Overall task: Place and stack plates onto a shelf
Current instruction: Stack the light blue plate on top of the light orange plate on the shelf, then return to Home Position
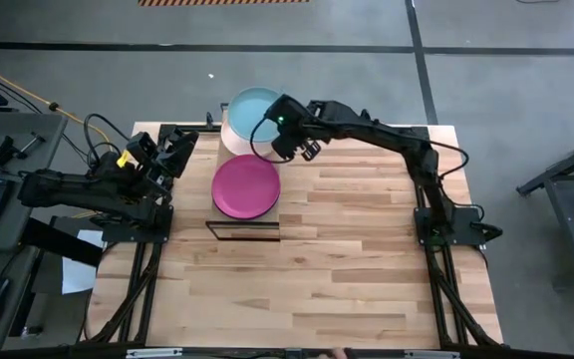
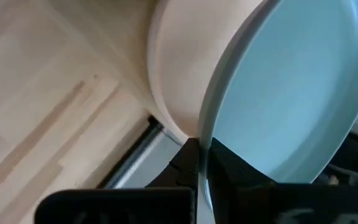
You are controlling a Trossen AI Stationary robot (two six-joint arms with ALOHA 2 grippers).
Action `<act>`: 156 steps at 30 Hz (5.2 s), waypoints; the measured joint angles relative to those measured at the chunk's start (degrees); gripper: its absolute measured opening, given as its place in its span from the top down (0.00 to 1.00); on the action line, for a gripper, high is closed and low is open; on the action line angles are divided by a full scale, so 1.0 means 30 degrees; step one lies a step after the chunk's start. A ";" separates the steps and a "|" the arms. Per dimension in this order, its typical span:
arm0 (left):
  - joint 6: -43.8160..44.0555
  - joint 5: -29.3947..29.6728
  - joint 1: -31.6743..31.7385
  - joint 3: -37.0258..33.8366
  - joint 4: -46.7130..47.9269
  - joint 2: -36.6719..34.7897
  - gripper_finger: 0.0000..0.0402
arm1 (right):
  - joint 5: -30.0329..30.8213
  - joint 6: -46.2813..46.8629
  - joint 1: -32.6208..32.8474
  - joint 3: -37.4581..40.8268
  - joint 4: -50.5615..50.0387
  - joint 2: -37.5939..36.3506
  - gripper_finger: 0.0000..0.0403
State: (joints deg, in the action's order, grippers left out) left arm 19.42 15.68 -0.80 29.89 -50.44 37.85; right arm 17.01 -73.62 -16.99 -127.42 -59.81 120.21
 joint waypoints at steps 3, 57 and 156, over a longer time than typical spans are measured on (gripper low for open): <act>0.0003 0.0034 0.0000 0.0000 0.0012 0.0000 0.57 | -0.0807 -0.0594 -0.0225 0.0000 -0.0002 0.0508 1.00; -0.0100 -0.0043 0.0007 -0.0007 0.0668 0.0000 0.57 | -0.3407 1.0973 0.0281 -0.2178 -0.5056 -0.1003 0.56; -0.3434 -0.1586 0.1443 -0.6567 1.5159 -1.2575 1.00 | -0.4544 3.2388 0.5913 1.9926 1.7454 -1.6805 0.56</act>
State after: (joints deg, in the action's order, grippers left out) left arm 9.12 10.92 3.53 10.19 -4.96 0.12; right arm 3.38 23.54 0.75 -67.64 -7.45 69.79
